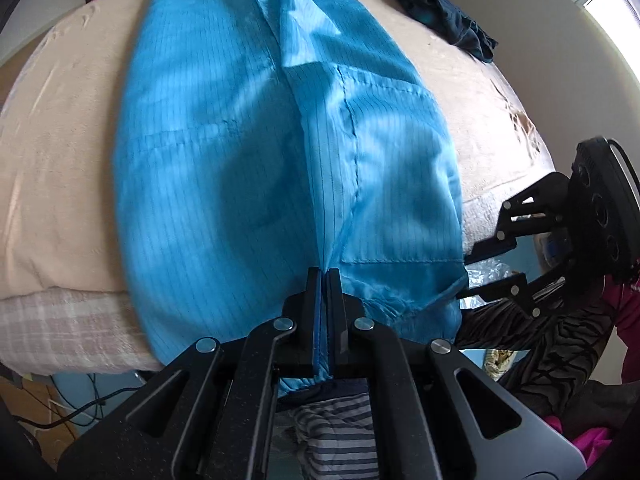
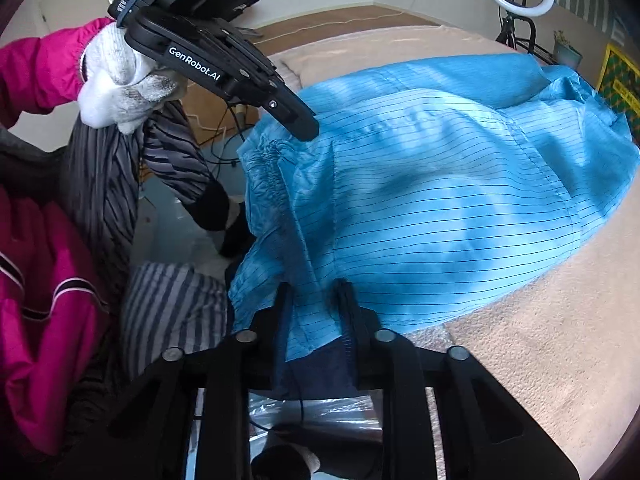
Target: Fold large clothes
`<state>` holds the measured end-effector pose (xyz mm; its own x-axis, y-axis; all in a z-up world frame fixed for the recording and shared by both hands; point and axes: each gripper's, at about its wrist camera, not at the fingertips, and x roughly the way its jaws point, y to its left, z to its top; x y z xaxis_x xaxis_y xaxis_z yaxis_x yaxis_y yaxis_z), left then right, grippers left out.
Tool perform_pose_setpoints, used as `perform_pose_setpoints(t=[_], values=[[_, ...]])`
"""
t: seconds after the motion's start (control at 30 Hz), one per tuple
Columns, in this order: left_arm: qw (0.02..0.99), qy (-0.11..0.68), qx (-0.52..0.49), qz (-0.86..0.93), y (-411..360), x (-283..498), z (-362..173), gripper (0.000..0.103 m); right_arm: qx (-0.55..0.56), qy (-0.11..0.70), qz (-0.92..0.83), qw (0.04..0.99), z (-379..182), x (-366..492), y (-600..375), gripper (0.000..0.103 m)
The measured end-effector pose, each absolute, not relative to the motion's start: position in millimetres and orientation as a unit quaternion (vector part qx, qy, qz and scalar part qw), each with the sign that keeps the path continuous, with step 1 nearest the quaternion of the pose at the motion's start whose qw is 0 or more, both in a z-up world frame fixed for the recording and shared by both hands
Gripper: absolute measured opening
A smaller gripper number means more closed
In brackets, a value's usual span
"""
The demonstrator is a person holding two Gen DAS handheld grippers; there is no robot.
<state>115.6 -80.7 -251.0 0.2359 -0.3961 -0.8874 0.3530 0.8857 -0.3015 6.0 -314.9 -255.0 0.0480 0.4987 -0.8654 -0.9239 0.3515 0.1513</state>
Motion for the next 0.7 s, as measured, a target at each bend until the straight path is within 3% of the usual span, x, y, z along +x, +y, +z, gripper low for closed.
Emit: perform_pose_setpoints(t=[0.33,0.7], values=[[0.796,0.55,-0.025,-0.252,-83,127,-238,0.0,-0.274,0.451,0.506,0.682,-258,-10,-306,0.007],[0.798,0.53,-0.012,-0.285,-117,146,-244,0.0,-0.216,0.459,0.365,0.781,-239,-25,-352,0.001]])
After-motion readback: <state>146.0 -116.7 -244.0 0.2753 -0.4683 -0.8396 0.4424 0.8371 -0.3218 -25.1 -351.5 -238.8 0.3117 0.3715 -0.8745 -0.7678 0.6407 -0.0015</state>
